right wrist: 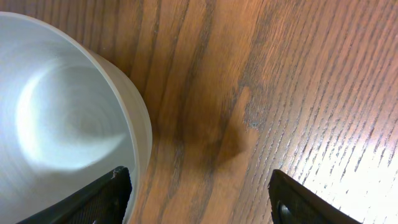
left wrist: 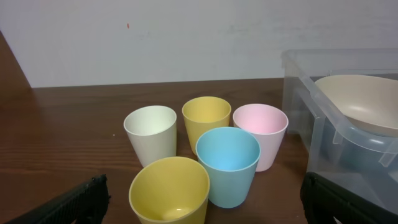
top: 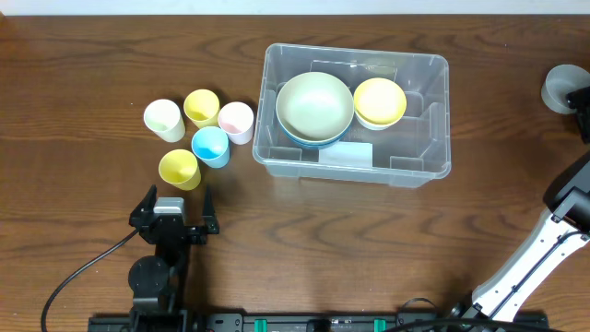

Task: Pack container
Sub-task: 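Lower the right gripper onto the grey bowl's rim and close, then lift the grey bowl and carry it over the yellow bowl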

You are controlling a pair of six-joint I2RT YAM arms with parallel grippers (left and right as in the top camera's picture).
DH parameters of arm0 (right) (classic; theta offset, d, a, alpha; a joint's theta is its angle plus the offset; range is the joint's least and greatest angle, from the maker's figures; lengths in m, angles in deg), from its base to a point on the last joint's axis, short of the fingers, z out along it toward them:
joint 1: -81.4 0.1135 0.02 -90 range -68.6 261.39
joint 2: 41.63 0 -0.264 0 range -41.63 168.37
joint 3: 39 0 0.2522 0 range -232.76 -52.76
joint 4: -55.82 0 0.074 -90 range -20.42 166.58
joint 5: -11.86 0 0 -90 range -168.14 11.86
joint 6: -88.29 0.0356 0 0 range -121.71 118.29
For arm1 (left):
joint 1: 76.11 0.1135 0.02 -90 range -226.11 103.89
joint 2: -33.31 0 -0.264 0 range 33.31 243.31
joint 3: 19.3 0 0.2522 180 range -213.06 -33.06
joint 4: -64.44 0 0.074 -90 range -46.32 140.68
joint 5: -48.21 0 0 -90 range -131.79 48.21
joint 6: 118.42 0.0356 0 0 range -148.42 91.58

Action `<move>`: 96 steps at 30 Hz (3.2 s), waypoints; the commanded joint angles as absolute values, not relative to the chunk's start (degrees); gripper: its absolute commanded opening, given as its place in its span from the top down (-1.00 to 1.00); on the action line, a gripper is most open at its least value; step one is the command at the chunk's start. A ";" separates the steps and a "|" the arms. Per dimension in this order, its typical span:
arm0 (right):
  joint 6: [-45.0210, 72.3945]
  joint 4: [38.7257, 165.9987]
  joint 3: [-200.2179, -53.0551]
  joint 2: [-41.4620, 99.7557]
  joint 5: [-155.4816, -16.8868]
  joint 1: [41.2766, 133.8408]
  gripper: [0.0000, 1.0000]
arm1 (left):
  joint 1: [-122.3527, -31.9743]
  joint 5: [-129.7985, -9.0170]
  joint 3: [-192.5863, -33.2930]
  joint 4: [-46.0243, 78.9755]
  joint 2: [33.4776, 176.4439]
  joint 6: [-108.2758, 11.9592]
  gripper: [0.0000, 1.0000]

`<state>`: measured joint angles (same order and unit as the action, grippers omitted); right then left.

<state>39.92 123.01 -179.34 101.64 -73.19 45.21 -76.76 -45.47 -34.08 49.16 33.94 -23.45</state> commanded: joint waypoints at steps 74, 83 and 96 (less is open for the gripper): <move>26.93 136.75 -179.50 87.67 -80.88 89.65 0.98 | -76.52 -46.30 -33.29 47.00 33.61 -22.64 -0.96; 26.91 141.72 -179.32 89.02 -80.49 89.19 0.98 | -76.52 -46.30 -33.29 47.00 33.61 -22.64 -0.96; 25.18 145.23 -175.98 89.02 -79.64 89.23 0.97 | -76.52 -46.30 -33.29 47.00 33.61 -22.64 -0.96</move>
<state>26.21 145.63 -177.53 88.50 -80.47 89.47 -76.76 -45.47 -34.08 49.16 33.94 -23.45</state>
